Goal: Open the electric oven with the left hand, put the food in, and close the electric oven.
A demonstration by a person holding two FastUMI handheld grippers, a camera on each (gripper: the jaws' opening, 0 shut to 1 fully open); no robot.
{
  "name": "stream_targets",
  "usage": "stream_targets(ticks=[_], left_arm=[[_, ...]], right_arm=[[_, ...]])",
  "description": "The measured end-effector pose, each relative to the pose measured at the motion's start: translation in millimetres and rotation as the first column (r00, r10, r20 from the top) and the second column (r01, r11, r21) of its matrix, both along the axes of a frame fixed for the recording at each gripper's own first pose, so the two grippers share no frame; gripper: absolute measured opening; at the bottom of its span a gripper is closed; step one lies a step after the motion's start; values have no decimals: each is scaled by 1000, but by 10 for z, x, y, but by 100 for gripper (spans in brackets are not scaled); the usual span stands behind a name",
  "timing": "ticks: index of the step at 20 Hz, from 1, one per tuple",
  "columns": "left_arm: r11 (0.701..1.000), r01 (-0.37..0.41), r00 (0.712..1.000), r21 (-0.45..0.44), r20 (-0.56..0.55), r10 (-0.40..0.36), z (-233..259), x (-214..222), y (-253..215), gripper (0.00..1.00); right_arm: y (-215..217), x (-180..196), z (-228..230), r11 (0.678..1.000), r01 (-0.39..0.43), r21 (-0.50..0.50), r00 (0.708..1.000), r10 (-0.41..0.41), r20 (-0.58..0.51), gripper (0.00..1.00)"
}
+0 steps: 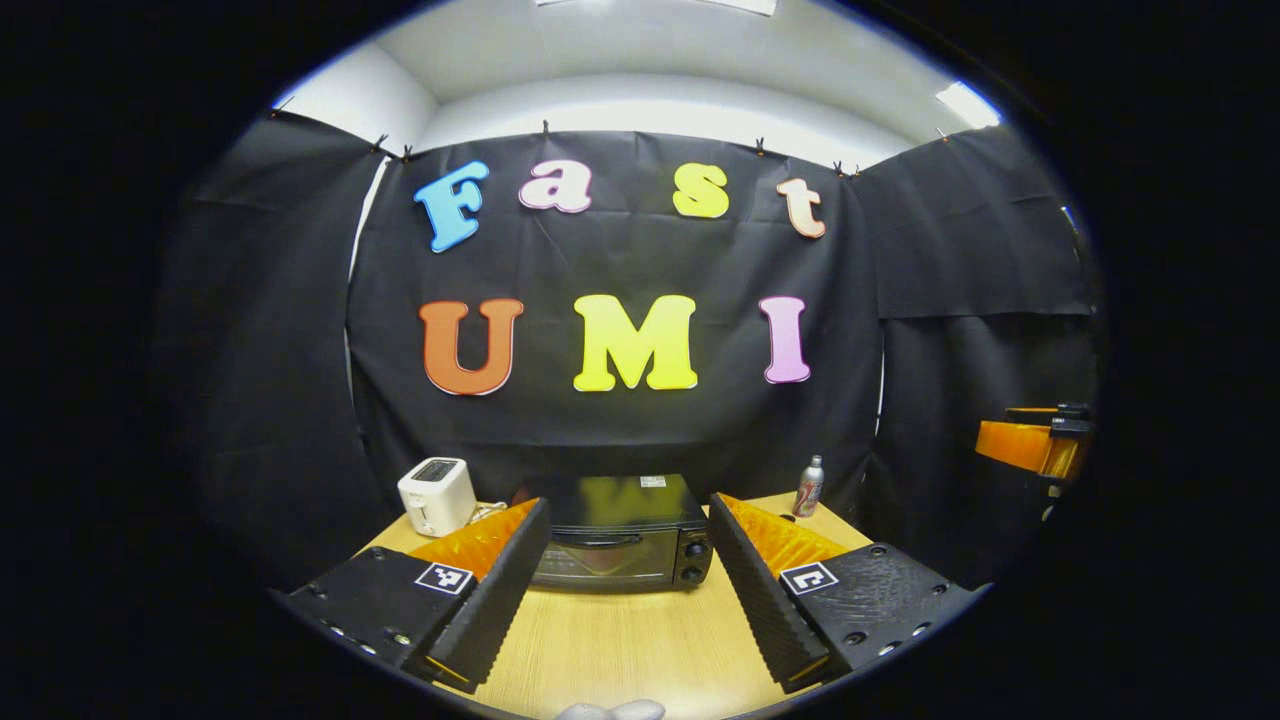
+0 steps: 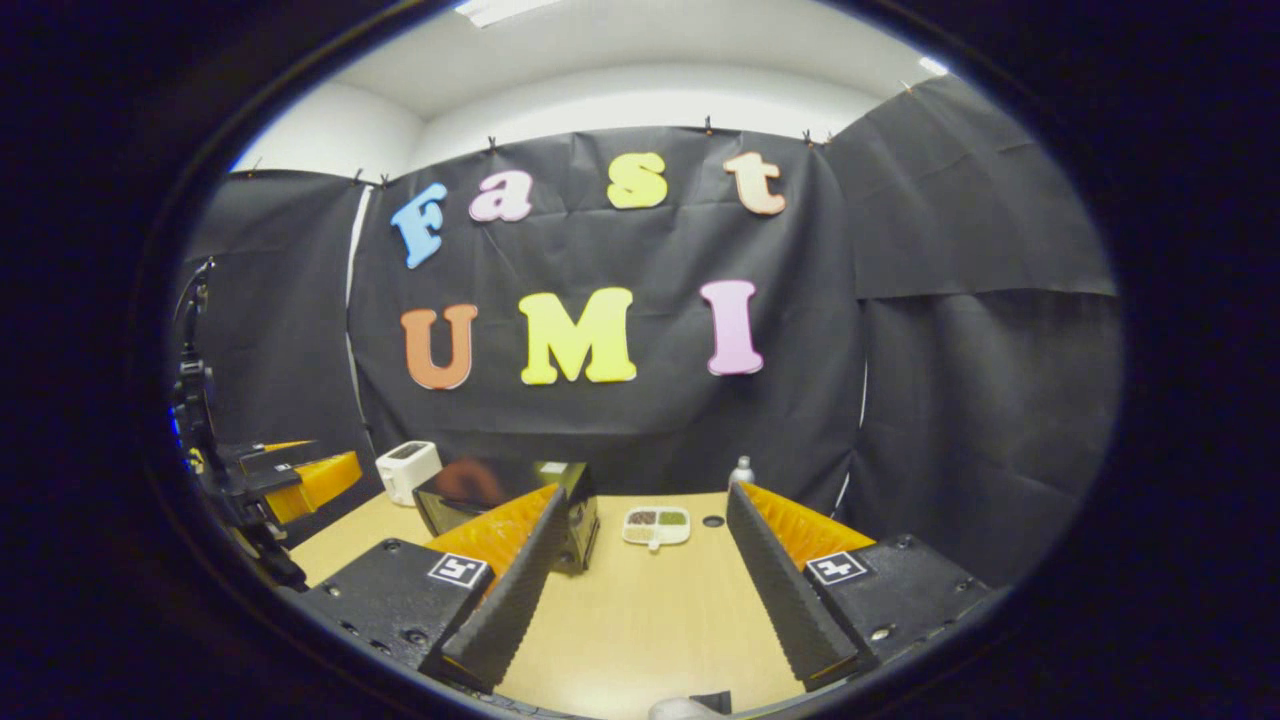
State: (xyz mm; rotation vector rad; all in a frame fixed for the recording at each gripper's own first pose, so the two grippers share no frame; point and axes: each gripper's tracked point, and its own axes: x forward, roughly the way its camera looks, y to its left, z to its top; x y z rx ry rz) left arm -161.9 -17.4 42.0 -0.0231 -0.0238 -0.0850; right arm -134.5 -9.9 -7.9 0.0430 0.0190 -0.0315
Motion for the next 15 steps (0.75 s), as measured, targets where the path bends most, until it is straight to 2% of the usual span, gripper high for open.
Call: stream_targets(ticks=[3,8,13,14,15], left_arm=[[999,-40,999,27,30,39,115,-384,-45,95],[994,-111,993,-2,40,111,186,-823,-200,95],[995,-102,994,-1,37,102,189,-723,-214,95],[995,-98,995,0,38,98,193,-702,-230,96],[996,-90,995,2,36,90,193,-687,-251,96]], right_arm=[[-145,-222,8,1000,-16,-1,999,16,30,96],[-360,-564,6,999,-37,10,998,36,54,96],[-374,-520,23,999,-33,8,998,33,55,96],[-366,-503,25,999,-32,9,998,31,54,100],[-363,-488,25,1000,-30,8,998,29,51,96]])
